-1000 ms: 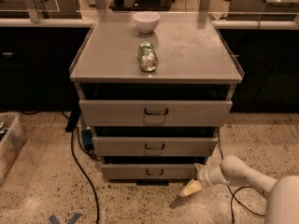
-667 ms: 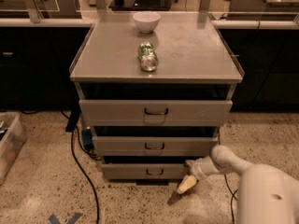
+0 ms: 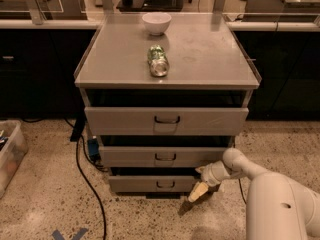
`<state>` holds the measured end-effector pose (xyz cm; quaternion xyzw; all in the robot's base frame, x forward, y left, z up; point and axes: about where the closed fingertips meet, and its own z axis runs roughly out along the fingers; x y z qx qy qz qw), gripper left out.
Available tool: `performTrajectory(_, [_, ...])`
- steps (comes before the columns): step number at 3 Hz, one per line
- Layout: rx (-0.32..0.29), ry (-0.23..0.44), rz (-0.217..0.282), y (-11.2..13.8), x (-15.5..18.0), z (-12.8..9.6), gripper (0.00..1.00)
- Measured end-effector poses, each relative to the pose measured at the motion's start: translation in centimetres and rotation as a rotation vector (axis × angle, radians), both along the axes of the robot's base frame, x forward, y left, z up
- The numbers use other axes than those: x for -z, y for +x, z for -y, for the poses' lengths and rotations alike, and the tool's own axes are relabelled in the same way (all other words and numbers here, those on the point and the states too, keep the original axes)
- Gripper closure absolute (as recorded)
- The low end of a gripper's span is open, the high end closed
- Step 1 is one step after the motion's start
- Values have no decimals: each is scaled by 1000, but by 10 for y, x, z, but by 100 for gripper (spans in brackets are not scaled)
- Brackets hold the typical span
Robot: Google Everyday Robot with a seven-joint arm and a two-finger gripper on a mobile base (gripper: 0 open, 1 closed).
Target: Open bottom drawer
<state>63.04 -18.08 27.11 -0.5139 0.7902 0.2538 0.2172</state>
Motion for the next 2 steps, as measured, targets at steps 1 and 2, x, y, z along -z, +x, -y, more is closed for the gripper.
performTrajectory(1, [23,-24,15,3,11,-3,0])
performTrajectory(2, [100,5,-14,7,52,-8,0])
